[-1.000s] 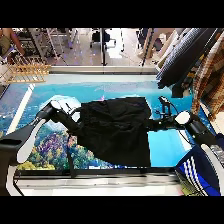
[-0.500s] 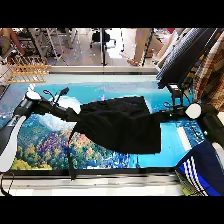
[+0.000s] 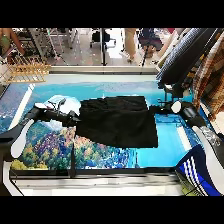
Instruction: Fold the clothes and pants, and hang the long-sleeved shirts on hangers.
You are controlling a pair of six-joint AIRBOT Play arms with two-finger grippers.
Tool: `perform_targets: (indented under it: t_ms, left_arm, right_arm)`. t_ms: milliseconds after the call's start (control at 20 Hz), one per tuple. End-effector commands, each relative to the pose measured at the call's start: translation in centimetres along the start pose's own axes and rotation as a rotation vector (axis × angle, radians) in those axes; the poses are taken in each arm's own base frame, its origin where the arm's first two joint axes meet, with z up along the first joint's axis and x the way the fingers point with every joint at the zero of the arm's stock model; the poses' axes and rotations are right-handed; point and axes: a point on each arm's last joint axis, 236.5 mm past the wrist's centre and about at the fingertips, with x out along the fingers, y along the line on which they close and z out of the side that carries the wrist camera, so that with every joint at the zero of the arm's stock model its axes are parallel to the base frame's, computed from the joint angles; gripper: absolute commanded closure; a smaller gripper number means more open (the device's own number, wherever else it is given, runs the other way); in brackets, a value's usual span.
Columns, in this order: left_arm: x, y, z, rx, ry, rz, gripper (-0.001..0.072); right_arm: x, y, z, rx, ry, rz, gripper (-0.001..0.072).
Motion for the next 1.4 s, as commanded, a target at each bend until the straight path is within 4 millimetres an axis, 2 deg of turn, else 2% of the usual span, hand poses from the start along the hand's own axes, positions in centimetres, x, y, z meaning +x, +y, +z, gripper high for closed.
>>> perform_targets:
  t_ms: [0, 50, 100, 150, 200, 250, 300, 400, 500, 600, 650, 700, 850, 950, 1000, 1100, 1150, 1200, 1250, 1350]
  left_arm:
    - [-3.5, 1.2, -2.9, -0.031, 0.096, 0.039, 0.0292]
    - [-4.8, 1.9, -3.4, -0.044, 0.102, 0.1, 0.0292]
    - [-5.9, 2.3, -3.8, -0.047, 0.096, 0.162, 0.0292]
    - [-6.7, 2.1, -4.3, -0.038, 0.089, 0.195, 0.029]
    - [-6.7, 1.3, -4.9, -0.028, 0.089, 0.198, 0.0287]
    - [-6.3, 0.5, -6.0, -0.017, 0.103, 0.2, 0.0254]
    - [-5.7, 0.1, -7.1, -0.016, 0.116, 0.202, 0.0223]
    - [-3.8, -0.2, -9.1, -0.021, 0.133, 0.212, 0.0221]
    - [-1.7, -0.1, -10.2, 0.003, 0.109, 0.239, 0.0221]
    - [0.0, 0.2, -10.2, 0.021, 0.064, 0.271, 0.0219]
    - [0.9, 0.3, -10.1, 0.03, 0.051, 0.282, 0.0186]
    - [1.6, 0.4, -9.8, 0.038, 0.031, 0.291, 0.0106]
    - [2.3, 0.5, -7.1, 0.021, -0.089, 0.324, 0.0091]
    - [2.3, 1.1, -5.1, -0.042, -0.183, 0.34, 0.0097]
    - [2.5, 1.5, -4.5, -0.083, -0.213, 0.344, 0.0129]
    - [3.1, 2.5, -4.3, -0.104, -0.218, 0.353, 0.0256]
    - [3.4, 2.9, -4.4, -0.113, -0.208, 0.355, 0.0271]
    - [3.6, 3.3, -4.5, -0.119, -0.2, 0.358, 0.0396]
    - [3.7, 3.5, -4.6, -0.122, -0.196, 0.359, 0.0465]
    - [3.6, 3.4, -4.5, -0.121, -0.199, 0.358, 0.0674]
  right_arm:
    - [-0.9, -3.6, -7.4, 0.141, 0.282, 0.017, 0.0323]
    - [-1.6, -4.1, -9.9, 0.177, 0.353, 0.034, 0.0442]
    - [-2.5, -3.8, -12.2, 0.202, 0.401, 0.076, 0.048]
    - [-3.4, -2.9, -14.1, 0.219, 0.427, 0.132, 0.0466]
    - [-4.2, -1.7, -15.6, 0.248, 0.438, 0.193, 0.0349]
    - [-4.9, -0.5, -17.0, 0.276, 0.449, 0.243, 0.017]
    - [-5.4, 0.3, -18.3, 0.314, 0.456, 0.276, 0.0136]
    - [-5.8, 0.9, -20.5, 0.367, 0.474, 0.3, 0.0134]
    - [-5.5, 1.4, -22.2, 0.408, 0.499, 0.315, 0.0132]
    - [-4.5, 1.6, -22.3, 0.461, 0.462, 0.322, 0.0132]
    - [-3.9, 1.7, -21.6, 0.496, 0.42, 0.326, 0.0132]
    - [-3.3, 1.7, -20.7, 0.534, 0.379, 0.334, 0.0132]
    - [-1.8, 1.4, -18.5, 0.628, 0.292, 0.345, 0.0133]
    - [-0.9, 1.2, -17.7, 0.686, 0.264, 0.35, 0.0143]
    - [-0.3, 1.1, -17.5, 0.715, 0.258, 0.351, 0.0154]
    - [0.7, 1.1, -17.3, 0.76, 0.253, 0.357, 0.0156]
    - [1.2, 1.1, -17.4, 0.761, 0.255, 0.347, 0.0227]
    - [1.7, 1.2, -17.4, 0.757, 0.249, 0.335, 0.0341]
    - [2.0, 1.5, -17.1, 0.751, 0.235, 0.331, 0.0413]
    - [1.8, 2.8, -16.2, 0.663, 0.217, 0.366, 0.0649]
